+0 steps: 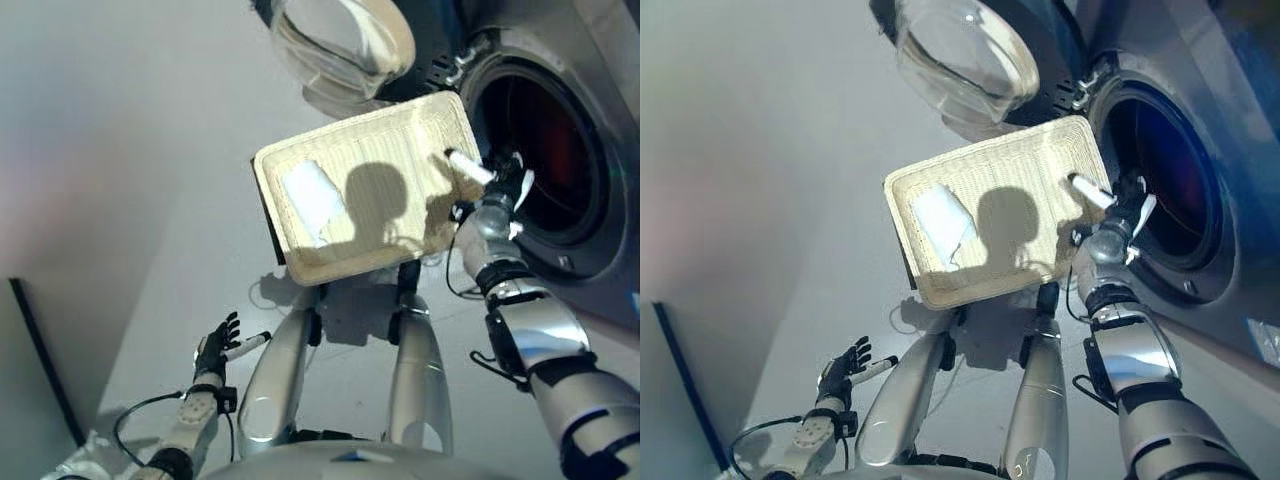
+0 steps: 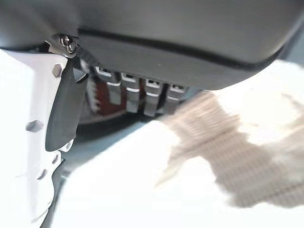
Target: Pick up the clothes and place them into the washing machine
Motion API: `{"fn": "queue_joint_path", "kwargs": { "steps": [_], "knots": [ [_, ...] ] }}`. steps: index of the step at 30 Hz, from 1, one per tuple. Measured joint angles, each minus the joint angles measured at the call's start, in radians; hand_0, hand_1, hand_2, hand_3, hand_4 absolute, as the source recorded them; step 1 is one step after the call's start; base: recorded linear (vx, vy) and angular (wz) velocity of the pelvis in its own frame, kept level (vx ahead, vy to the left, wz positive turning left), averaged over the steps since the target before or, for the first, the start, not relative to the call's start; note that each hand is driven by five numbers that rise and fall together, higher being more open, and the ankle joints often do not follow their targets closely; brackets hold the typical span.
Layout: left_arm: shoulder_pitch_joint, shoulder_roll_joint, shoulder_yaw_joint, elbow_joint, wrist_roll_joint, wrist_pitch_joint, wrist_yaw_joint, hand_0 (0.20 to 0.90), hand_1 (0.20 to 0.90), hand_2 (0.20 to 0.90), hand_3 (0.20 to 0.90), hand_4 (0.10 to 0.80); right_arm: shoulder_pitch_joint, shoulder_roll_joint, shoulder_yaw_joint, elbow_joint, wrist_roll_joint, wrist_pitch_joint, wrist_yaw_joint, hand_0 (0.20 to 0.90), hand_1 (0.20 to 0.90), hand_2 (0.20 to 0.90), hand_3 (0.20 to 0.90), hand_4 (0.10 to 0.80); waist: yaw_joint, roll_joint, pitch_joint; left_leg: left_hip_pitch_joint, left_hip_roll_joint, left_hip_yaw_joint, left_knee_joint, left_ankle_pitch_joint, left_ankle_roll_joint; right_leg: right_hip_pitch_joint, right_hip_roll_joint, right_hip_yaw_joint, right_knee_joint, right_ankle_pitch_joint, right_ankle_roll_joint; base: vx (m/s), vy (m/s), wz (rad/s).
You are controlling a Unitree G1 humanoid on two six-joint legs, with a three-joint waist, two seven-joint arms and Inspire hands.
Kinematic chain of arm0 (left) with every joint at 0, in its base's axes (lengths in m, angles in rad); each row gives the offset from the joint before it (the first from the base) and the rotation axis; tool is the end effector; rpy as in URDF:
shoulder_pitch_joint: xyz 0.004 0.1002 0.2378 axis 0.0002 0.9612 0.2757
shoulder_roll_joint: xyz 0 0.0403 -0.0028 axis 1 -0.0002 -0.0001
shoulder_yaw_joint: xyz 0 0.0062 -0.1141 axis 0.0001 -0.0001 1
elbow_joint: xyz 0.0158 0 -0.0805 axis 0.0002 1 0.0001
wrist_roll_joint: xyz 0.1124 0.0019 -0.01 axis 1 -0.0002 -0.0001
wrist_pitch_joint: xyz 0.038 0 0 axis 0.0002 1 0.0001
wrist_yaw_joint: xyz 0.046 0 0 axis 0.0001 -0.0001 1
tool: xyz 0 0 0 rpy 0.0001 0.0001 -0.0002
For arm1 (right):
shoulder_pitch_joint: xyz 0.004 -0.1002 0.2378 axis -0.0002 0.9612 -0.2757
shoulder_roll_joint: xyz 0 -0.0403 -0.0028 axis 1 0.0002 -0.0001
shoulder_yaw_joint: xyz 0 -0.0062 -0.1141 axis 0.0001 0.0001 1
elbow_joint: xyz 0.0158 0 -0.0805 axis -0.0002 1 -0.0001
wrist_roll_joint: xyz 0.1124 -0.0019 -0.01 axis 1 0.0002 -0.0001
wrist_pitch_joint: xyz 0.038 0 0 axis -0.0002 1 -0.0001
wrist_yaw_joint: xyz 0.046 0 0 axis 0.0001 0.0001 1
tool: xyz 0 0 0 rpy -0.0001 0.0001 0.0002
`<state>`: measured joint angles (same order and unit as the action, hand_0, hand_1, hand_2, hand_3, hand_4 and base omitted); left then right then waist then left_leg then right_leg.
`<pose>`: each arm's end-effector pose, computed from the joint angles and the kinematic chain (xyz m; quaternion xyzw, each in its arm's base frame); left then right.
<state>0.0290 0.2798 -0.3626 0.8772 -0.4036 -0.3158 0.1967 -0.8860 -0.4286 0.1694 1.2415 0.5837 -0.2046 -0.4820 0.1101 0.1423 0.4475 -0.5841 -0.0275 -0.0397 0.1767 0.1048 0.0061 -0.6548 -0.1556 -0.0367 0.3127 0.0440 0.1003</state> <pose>0.1294 0.2002 -0.1075 0.0484 0.3123 0.0797 0.9454 0.3546 -0.2427 0.0843 0.0155 0.0595 -0.3354 0.9401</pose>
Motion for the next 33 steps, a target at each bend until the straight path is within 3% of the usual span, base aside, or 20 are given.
{"fn": "queue_joint_path", "kwargs": {
  "steps": [4, 8, 18, 20, 33],
  "knots": [
    [0.003, 0.048, 0.019, -0.044, 0.022, -0.006, 0.017, 0.9, 0.9, 0.9, 0.9, 0.8, 0.022, 0.016, 0.059, 0.045, -0.167, 0.032, -0.006, 0.9, 0.9, 0.9, 0.9, 0.8, 0.02, -0.015, 0.01, 0.001, 0.0, -0.045, 0.011, 0.004, -0.006, 0.034, -0.002, -0.046, -0.005, -0.002, -0.005, 0.009, -0.049, 0.24],
    [-0.009, 0.098, 0.052, -0.065, 0.044, -0.023, 0.039, 0.9, 0.9, 0.9, 0.9, 0.8, 0.038, 0.054, 0.064, 0.104, -0.227, 0.03, -0.007, 0.9, 0.9, 0.9, 0.9, 0.8, 0.067, -0.037, 0.021, 0.004, 0.004, -0.077, 0.025, 0.001, -0.015, 0.059, 0.001, -0.082, -0.004, -0.015, -0.012, 0.026, -0.046, 0.22],
    [-0.011, 0.112, 0.072, -0.084, 0.079, -0.025, 0.068, 0.9, 0.9, 0.9, 0.9, 0.8, 0.141, 0.128, 0.085, 0.168, -0.342, 0.053, -0.023, 0.9, 0.9, 0.9, 0.9, 0.8, 0.128, -0.08, 0.022, 0.006, -0.004, -0.161, 0.03, 0.008, -0.025, 0.125, -0.017, -0.189, -0.003, -0.042, -0.015, 0.046, -0.031, 0.29],
    [-0.011, 0.119, 0.077, -0.089, 0.079, -0.025, 0.073, 0.9, 0.9, 0.9, 0.9, 0.8, 0.148, 0.14, 0.085, 0.167, -0.343, 0.052, -0.023, 0.9, 0.9, 0.9, 0.9, 0.8, 0.141, -0.101, 0.015, 0.004, -0.005, -0.169, 0.03, 0.007, -0.024, 0.126, -0.021, -0.198, -0.002, -0.048, -0.013, 0.046, -0.019, 0.17],
    [-0.015, 0.151, 0.117, -0.084, 0.082, -0.039, 0.09, 0.9, 0.9, 0.9, 0.9, 0.8, 0.188, 0.193, 0.114, 0.134, -0.379, 0.047, -0.041, 0.9, 0.9, 0.9, 0.9, 0.8, 0.204, -0.154, -0.015, 0.0, -0.012, -0.226, 0.027, 0.017, -0.041, 0.164, -0.031, -0.284, 0.034, -0.106, -0.01, 0.069, -0.02, 0.21]
  ]
}}
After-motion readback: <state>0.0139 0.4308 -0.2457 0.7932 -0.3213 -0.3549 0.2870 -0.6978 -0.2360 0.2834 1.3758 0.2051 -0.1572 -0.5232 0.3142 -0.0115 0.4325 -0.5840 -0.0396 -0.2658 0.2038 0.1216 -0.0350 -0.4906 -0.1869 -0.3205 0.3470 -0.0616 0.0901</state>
